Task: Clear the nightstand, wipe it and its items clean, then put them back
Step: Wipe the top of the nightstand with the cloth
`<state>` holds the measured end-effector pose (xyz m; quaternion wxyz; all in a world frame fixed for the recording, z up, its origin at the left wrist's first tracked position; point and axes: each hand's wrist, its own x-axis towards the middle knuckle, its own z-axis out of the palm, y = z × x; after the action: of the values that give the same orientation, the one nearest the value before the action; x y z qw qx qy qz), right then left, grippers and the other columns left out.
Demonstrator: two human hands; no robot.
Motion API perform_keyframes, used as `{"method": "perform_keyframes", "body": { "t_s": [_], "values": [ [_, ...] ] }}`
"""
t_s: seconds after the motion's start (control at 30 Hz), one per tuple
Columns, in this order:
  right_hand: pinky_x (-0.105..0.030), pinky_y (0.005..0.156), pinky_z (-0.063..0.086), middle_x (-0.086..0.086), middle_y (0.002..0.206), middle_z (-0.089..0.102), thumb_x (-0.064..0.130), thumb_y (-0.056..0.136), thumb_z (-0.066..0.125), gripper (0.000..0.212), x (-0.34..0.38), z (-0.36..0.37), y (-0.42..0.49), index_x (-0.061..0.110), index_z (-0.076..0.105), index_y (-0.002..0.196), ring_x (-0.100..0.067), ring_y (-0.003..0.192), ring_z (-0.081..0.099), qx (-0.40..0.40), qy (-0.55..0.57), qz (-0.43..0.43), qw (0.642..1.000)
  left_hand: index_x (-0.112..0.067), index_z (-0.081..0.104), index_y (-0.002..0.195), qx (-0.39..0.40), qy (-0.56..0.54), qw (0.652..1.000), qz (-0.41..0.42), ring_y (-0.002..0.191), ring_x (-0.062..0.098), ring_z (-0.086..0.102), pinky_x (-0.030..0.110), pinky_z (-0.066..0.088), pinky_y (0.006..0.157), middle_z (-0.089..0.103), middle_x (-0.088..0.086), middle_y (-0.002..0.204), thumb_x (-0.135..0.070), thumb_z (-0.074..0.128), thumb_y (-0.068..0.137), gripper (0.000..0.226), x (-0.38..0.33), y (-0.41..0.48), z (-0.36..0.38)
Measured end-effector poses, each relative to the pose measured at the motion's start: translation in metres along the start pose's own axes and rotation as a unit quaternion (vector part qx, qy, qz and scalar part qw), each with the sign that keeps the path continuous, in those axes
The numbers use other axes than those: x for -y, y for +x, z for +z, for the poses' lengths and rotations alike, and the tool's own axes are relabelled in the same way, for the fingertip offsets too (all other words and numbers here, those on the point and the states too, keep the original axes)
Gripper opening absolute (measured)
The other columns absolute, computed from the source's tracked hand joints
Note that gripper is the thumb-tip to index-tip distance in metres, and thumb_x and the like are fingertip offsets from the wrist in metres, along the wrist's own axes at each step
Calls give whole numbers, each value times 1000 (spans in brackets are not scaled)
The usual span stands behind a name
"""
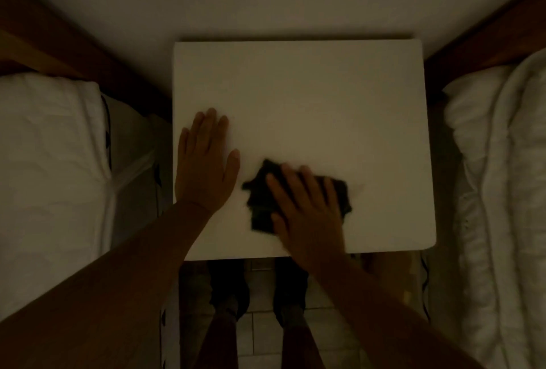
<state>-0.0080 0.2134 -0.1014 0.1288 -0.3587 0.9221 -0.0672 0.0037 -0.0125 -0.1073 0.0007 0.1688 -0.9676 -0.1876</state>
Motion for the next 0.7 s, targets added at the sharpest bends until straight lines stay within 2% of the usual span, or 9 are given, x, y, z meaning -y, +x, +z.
{"method": "perform_keyframes", "body": {
  "t_s": [0.2, 0.37, 0.5, 0.7],
  "values": [
    [-56, 117, 13, -2, 163, 14, 51, 98, 24, 62, -106, -21, 29, 31, 9, 155, -31, 148, 17, -36, -54, 123, 990, -12, 21, 152, 12, 36, 999, -6, 150, 29, 9, 50, 10, 121, 18, 12, 161, -41, 31, 97, 63, -1, 1, 1],
    [-58, 117, 14, -1, 164, 13, 51, 98, 24, 61, -166, -35, 28, 34, 7, 155, -31, 148, 15, -59, -48, 215, 974, -12, 23, 152, 12, 42, 999, -7, 149, 29, 11, 50, 10, 121, 20, 12, 160, -41, 33, 96, 64, -2, 2, 0],
    [-61, 115, 18, -6, 163, 13, 48, 99, 26, 61, -181, -37, 18, 29, 13, 155, -36, 147, 16, -72, -10, 254, 964, -12, 21, 152, 26, 56, 998, -16, 150, 29, 9, 51, 10, 121, 17, 12, 161, -43, 33, 94, 66, -4, 2, -2],
    [-59, 117, 15, -7, 164, 7, 46, 99, 23, 62, -160, -27, -21, 26, 10, 156, -33, 150, 7, -61, 6, 283, 957, -11, 20, 153, 42, 62, 997, -16, 149, 31, 8, 53, 11, 120, 15, 13, 161, -44, 33, 94, 69, -7, 2, -6]
  ]
}}
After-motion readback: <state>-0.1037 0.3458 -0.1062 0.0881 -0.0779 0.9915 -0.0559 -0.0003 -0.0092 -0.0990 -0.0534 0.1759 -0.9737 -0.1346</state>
